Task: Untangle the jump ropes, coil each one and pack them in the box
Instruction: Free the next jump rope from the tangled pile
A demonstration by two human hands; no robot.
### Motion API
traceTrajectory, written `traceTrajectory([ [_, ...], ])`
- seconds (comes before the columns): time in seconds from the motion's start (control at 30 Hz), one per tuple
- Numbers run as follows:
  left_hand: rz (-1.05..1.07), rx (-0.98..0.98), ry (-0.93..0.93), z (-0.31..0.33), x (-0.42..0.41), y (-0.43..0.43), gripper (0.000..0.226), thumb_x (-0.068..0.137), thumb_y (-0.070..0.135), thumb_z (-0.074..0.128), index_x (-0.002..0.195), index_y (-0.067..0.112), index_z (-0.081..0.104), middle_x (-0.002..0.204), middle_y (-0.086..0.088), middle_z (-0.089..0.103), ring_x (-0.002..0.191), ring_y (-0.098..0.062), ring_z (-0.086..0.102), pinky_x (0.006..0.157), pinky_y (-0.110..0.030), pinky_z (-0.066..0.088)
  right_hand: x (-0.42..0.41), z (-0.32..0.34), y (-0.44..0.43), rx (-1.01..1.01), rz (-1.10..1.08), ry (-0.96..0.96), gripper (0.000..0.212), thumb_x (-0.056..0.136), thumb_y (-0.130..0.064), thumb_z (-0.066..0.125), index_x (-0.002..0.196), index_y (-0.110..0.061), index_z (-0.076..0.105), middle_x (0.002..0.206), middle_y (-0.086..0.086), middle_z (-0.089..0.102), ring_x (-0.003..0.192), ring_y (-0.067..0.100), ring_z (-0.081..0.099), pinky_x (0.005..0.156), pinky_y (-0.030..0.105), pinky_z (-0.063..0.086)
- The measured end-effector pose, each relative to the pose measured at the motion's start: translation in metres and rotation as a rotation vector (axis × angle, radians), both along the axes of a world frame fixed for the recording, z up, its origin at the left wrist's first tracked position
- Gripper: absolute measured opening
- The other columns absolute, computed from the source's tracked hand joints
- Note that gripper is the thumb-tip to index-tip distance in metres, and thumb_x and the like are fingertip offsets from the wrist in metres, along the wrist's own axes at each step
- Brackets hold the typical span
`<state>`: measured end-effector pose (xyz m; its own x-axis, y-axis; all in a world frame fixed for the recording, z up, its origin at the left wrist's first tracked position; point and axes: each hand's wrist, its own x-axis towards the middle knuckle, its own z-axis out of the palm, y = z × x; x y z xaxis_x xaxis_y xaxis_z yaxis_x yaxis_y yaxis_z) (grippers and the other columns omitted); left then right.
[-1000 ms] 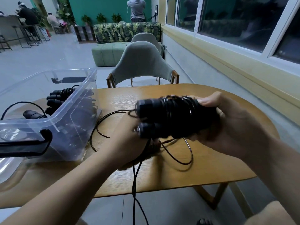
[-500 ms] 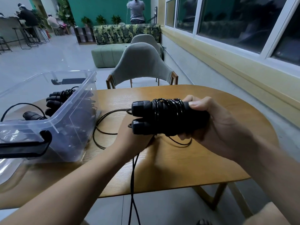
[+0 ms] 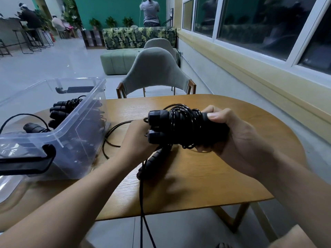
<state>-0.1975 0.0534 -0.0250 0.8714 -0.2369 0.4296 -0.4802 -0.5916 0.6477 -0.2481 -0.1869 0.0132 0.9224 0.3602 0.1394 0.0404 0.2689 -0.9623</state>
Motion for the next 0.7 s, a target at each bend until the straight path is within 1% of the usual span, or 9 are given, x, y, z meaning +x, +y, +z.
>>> traceTrajectory([
  [0.1, -0.016, -0.003, 0.037, -0.001, -0.002, 0.001, 0.030, 0.087, 0.032, 0.066, 0.060, 0.033, 0.054, 0.057, 0.013, 0.058, 0.053, -0.005, 0.051, 0.051, -0.033, 0.041, 0.000, 0.002, -0.001, 0.085, 0.013, 0.056, 0.017, 0.096, -0.028, 0.055, 0.096, -0.011, 0.058, 0.095, 0.010, 0.065, 0.082, 0.026, 0.064, 0.072, 0.037, 0.050],
  [0.17, -0.047, 0.089, 0.028, -0.003, -0.007, -0.003, 0.027, 0.096, 0.033, 0.063, 0.070, 0.037, 0.056, 0.067, 0.008, 0.063, 0.064, -0.012, 0.058, 0.057, -0.036, 0.046, -0.001, 0.002, 0.001, 0.173, 0.064, 0.121, 0.015, 0.097, -0.027, 0.053, 0.093, -0.014, 0.059, 0.096, 0.009, 0.065, 0.083, 0.023, 0.063, 0.070, 0.033, 0.054],
  [0.23, -0.104, 0.175, 0.031, -0.006, -0.014, -0.009, 0.025, 0.103, 0.027, 0.061, 0.082, 0.040, 0.056, 0.078, 0.014, 0.061, 0.073, -0.006, 0.058, 0.063, -0.032, 0.045, -0.004, 0.004, 0.006, 0.230, 0.132, 0.193, 0.021, 0.098, -0.026, 0.049, 0.092, -0.015, 0.064, 0.100, 0.009, 0.065, 0.086, 0.023, 0.061, 0.068, 0.031, 0.056],
  [0.3, -0.126, 0.249, 0.088, -0.012, -0.021, -0.016, 0.012, 0.106, 0.023, 0.059, 0.095, 0.026, 0.061, 0.089, 0.008, 0.062, 0.082, -0.011, 0.058, 0.070, -0.034, 0.045, -0.009, 0.006, 0.012, 0.263, 0.203, 0.243, 0.028, 0.101, -0.027, 0.046, 0.095, -0.014, 0.069, 0.104, 0.012, 0.067, 0.086, 0.024, 0.063, 0.067, 0.030, 0.056],
  [0.33, -0.127, 0.268, 0.086, -0.014, -0.025, -0.021, 0.012, 0.107, 0.022, 0.057, 0.096, 0.018, 0.060, 0.092, 0.000, 0.063, 0.087, -0.020, 0.060, 0.071, -0.035, 0.045, -0.011, 0.005, 0.015, 0.282, 0.236, 0.252, 0.026, 0.101, -0.026, 0.046, 0.099, -0.012, 0.068, 0.107, 0.014, 0.066, 0.086, 0.025, 0.063, 0.067, 0.030, 0.056],
  [0.37, -0.136, 0.270, 0.065, -0.014, -0.030, -0.025, 0.014, 0.107, 0.021, 0.056, 0.093, 0.018, 0.056, 0.090, -0.006, 0.063, 0.086, -0.028, 0.060, 0.069, -0.034, 0.043, -0.012, 0.004, 0.018, 0.295, 0.256, 0.249, 0.023, 0.101, -0.026, 0.048, 0.101, -0.010, 0.064, 0.108, 0.017, 0.064, 0.087, 0.027, 0.062, 0.068, 0.031, 0.056],
  [0.43, -0.132, 0.263, 0.039, -0.008, -0.040, -0.035, 0.016, 0.107, 0.025, 0.052, 0.093, 0.030, 0.046, 0.080, 0.003, 0.052, 0.078, -0.023, 0.052, 0.063, -0.018, 0.035, -0.011, 0.003, 0.020, 0.281, 0.230, 0.214, 0.016, 0.100, -0.026, 0.052, 0.101, -0.011, 0.058, 0.108, 0.019, 0.061, 0.086, 0.031, 0.062, 0.071, 0.034, 0.055],
  [0.57, -0.070, 0.326, 0.162, -0.001, -0.051, -0.048, 0.026, 0.109, 0.052, 0.041, 0.091, 0.034, 0.043, 0.075, -0.001, 0.059, 0.071, -0.021, 0.055, 0.062, -0.033, 0.037, -0.006, 0.008, 0.013, 0.250, 0.065, 0.134, 0.013, 0.100, -0.023, 0.052, 0.097, -0.011, 0.055, 0.099, 0.016, 0.062, 0.076, 0.030, 0.062, 0.069, 0.036, 0.050],
  [0.7, -0.097, 0.305, 0.163, 0.009, -0.056, -0.046, 0.027, 0.108, 0.052, 0.044, 0.090, 0.032, 0.041, 0.066, -0.002, 0.065, 0.059, -0.008, 0.055, 0.051, -0.022, 0.036, -0.002, 0.011, 0.005, 0.179, -0.104, 0.071, 0.012, 0.100, -0.020, 0.054, 0.099, -0.008, 0.055, 0.100, 0.016, 0.065, 0.078, 0.030, 0.061, 0.069, 0.036, 0.051],
])
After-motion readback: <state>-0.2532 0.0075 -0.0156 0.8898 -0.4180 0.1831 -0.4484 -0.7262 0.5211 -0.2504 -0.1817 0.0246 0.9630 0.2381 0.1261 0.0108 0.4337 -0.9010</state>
